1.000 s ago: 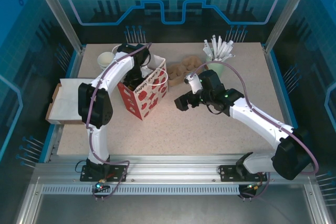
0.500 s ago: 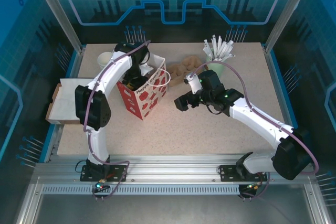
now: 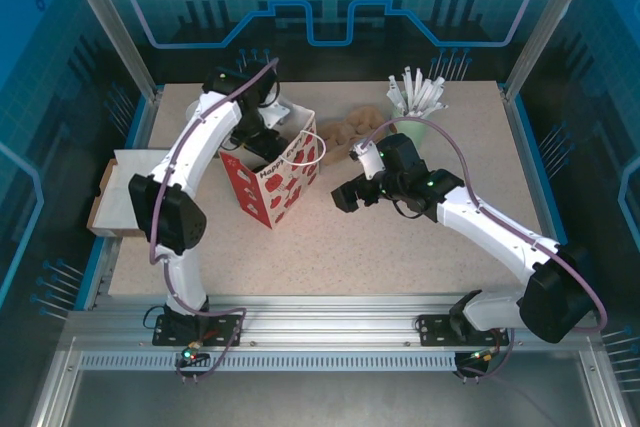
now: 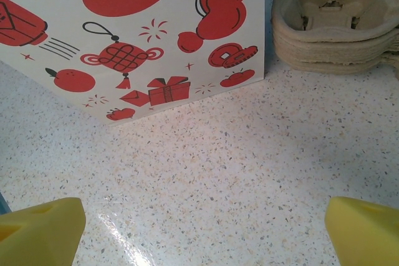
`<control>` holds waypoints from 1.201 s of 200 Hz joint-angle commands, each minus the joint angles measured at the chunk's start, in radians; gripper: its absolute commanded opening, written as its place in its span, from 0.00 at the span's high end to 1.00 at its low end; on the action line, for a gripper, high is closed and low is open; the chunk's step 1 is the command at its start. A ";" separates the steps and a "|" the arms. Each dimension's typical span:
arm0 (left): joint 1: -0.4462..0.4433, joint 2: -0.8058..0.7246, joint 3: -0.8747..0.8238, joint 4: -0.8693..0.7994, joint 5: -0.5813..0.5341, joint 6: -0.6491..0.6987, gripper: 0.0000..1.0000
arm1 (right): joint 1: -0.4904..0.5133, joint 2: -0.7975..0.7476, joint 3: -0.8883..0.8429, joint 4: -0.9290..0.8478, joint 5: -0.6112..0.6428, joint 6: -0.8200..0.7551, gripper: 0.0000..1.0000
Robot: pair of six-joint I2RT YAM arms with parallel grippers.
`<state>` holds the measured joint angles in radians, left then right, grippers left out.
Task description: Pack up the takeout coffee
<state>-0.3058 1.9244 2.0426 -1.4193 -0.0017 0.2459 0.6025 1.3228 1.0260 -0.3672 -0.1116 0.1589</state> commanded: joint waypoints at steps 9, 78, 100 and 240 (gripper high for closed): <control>-0.007 -0.063 0.064 -0.025 0.037 0.022 0.21 | 0.020 0.003 0.035 -0.022 0.002 -0.014 0.00; -0.007 -0.171 0.106 0.048 0.056 -0.016 0.22 | 0.026 -0.005 0.056 -0.029 0.022 -0.015 0.00; -0.007 -0.251 0.065 0.148 0.074 -0.075 0.22 | 0.026 -0.037 0.054 -0.023 0.070 -0.014 0.00; -0.010 -0.774 -0.680 1.030 0.434 -0.609 0.12 | -0.397 0.053 0.373 -0.140 0.228 0.035 0.04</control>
<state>-0.3122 1.1877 1.3899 -0.4290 0.3992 -0.3359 0.2478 1.2831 1.3140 -0.4412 0.0879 0.1818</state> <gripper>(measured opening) 0.881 0.980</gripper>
